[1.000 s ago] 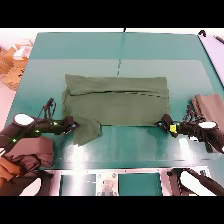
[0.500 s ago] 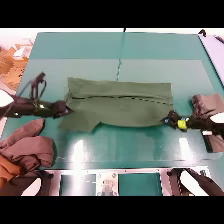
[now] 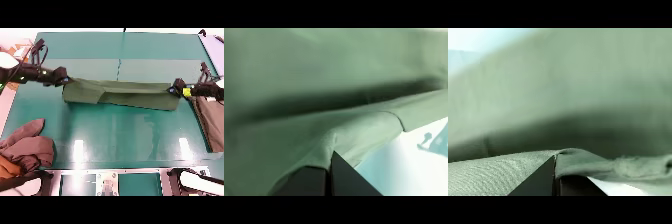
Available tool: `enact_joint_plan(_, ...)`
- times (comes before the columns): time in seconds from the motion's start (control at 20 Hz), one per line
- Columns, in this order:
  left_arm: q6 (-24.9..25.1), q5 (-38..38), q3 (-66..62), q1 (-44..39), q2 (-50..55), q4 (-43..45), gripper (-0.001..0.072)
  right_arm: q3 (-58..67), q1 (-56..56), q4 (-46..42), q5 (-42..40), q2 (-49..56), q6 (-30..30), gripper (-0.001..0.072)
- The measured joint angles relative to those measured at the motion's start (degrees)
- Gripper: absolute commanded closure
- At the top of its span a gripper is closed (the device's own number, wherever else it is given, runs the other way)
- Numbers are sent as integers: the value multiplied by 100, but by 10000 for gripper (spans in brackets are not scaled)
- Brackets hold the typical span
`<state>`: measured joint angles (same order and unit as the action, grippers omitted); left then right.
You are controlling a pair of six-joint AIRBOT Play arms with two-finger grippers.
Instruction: Fold the shirts.
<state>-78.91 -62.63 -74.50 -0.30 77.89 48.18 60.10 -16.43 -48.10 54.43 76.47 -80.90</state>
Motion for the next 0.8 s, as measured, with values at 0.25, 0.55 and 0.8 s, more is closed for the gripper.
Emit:
enact_joint_plan(0.25, 247, 522, -1224, 0, 1825, -310, 345, 1574, 341, 22, -234, 1956, -13, 478)
enact_joint_plan(0.55, 575, 855, -1821, 87, 2656, -750, 132, 2846, 107, 55, 17, 2981, -11, 209)
enact_joint_plan(0.8, 605, -208, -2638, 557, 2765, -807, 132, 3392, -686, -262, 1178, 3126, 46, 177)
